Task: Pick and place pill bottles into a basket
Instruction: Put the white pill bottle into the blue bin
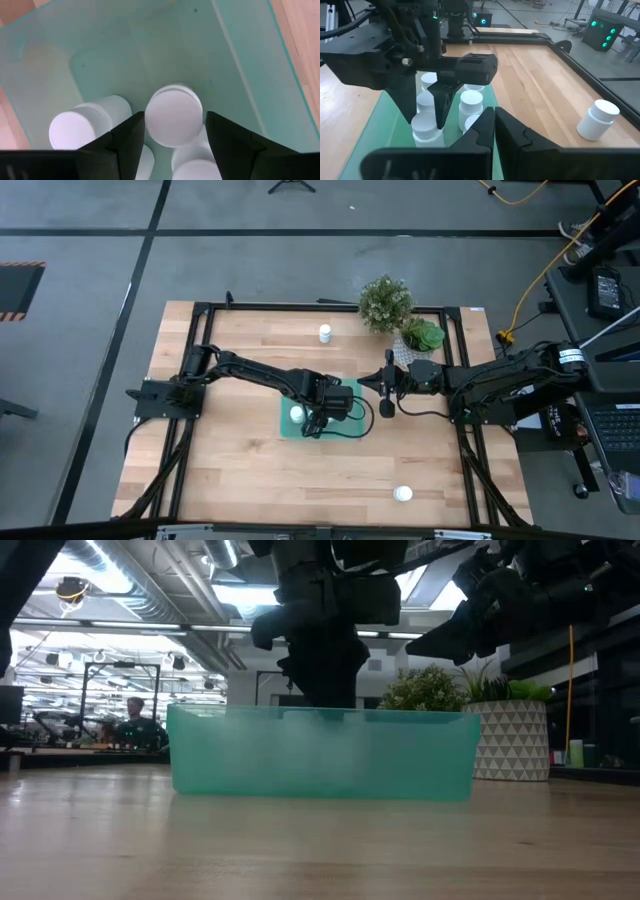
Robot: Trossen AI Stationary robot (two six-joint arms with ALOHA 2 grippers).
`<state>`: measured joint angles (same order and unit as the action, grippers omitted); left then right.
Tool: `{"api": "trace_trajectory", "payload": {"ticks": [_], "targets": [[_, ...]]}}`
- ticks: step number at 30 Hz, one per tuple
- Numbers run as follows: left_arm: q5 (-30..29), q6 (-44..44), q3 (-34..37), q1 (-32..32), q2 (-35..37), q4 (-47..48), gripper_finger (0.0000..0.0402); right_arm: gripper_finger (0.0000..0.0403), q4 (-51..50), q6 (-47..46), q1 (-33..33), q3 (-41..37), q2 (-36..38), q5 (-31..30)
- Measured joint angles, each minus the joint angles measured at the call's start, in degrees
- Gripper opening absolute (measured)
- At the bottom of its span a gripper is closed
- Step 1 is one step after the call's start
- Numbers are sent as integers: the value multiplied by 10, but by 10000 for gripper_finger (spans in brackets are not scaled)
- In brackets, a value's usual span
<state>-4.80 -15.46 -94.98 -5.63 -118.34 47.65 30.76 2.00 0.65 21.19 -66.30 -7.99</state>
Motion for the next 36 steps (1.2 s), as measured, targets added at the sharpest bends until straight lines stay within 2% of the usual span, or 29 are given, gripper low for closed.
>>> {"api": "trace_trajectory", "payload": {"ticks": [9,16,28,32,36], "targets": [[-2,-4,0,0,4,1,207,17,0,0,0,0,0,0],[-5,-8,-30,-9,5,11,206,17,0,0,0,0,0,0],[-26,-1,-112,-15,6,183,202,16,-1,0,0,0,0,0],[-27,31,-117,-15,16,238,179,16,-5,0,0,0,0,0],[-28,71,-116,-15,32,311,135,16,-21,0,0,0,0,0]]}}
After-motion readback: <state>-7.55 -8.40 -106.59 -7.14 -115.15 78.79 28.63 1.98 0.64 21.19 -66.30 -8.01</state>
